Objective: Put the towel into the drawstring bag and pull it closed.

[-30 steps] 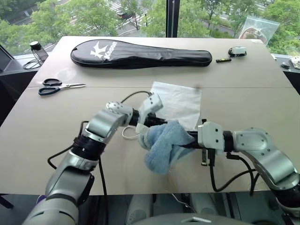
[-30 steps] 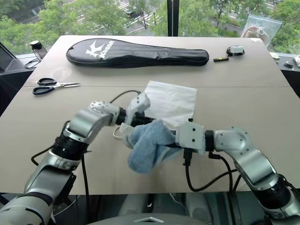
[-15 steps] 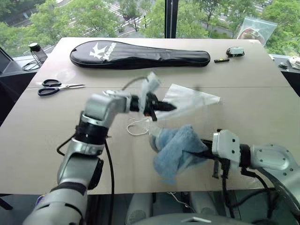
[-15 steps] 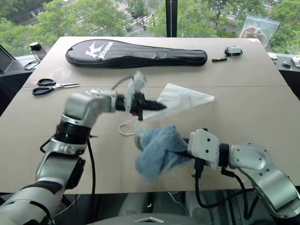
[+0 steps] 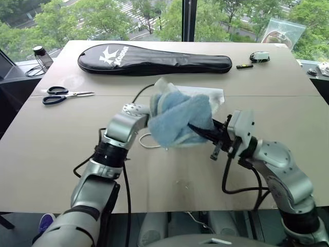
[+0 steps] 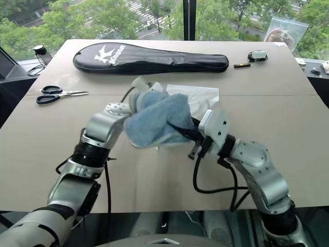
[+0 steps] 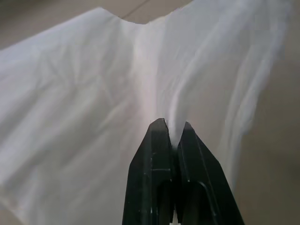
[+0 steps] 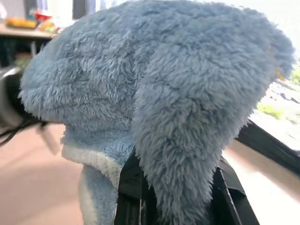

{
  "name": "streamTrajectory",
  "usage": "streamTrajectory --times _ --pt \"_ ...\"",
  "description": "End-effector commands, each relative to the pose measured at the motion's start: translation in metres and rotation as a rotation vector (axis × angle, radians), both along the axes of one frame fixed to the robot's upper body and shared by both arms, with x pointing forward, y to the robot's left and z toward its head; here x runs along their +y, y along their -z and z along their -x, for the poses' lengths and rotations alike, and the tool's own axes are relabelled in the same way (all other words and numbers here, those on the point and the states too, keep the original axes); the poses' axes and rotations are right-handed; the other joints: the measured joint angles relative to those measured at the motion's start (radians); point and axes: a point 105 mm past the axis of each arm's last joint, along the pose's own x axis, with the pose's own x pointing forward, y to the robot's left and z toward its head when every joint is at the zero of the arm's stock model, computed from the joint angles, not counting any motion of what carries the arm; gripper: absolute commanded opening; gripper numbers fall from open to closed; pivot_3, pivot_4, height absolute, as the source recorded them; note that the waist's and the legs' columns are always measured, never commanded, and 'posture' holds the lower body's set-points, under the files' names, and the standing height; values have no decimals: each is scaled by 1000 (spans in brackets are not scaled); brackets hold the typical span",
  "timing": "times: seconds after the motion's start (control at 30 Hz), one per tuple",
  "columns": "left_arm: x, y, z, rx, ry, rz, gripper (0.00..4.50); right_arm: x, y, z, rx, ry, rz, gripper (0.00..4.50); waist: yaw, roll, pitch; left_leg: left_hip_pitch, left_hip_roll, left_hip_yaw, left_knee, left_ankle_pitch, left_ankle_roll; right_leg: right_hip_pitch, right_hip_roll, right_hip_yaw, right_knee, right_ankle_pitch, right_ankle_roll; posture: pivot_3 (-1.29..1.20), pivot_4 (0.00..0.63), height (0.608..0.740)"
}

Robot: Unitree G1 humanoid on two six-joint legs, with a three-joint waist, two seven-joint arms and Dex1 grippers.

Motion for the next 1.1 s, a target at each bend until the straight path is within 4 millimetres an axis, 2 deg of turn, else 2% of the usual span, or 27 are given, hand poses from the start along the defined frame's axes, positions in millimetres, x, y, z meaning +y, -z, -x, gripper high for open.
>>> streamTrajectory --times 0.03,0.23,0.4,0.63,0.7,0.8,0.9,1.0,1.07,1.1 --pt "-8 -19 7 -56 25 66 0 -5 0 -25 -12 111 -61 54 -2 0 0 0 0 0 0 0 0 0 0 0 0 0 0 0 150 740" --pt "-13 -31 12 -57 29 143 0 6 45 -42 91 148 2 54 -2 0 0 0 0 0 0 0 0 -1 0 0 1 0 0 0 150 740" --pt "-15 -42 17 -57 37 211 0 17 71 -45 157 129 45 54 -4 0 0 0 0 0 0 0 0 -1 0 0 1 0 0 0 150 740" --pt "-9 -41 23 -41 53 217 0 3 115 -70 277 291 288 54 -5 0 0 1 0 0 0 0 0 -1 0 0 2 0 0 0 150 740" --pt "-8 -46 23 -47 50 237 0 0 121 -73 230 305 410 54 -4 0 0 1 0 0 0 0 0 -1 0 0 2 0 0 0 150 740" --pt "-6 -53 19 -33 34 281 0 -4 126 -76 202 319 515 54 -1 0 0 0 -1 0 0 0 0 -1 0 0 2 0 0 0 150 740" --pt "-3 -56 17 -21 17 297 0 -9 126 -76 231 328 510 54 -3 0 0 0 -1 0 0 0 0 -1 -1 0 2 0 0 0 150 740" --pt "3 -57 13 3 -11 319 0 -3 109 -69 340 274 265 54 1 0 0 0 -1 -1 0 0 0 -1 0 0 2 0 0 0 150 740" --pt "8 -57 11 24 -35 332 0 3 86 -59 407 174 30 54 1 0 0 -1 -1 -1 0 0 0 -1 -1 -1 2 0 0 0 150 740" --pt "12 -56 9 20 -46 323 0 2 67 -51 452 96 -146 54 -3 0 0 -1 -1 -1 0 0 0 -1 -1 -1 2 0 0 0 150 740"
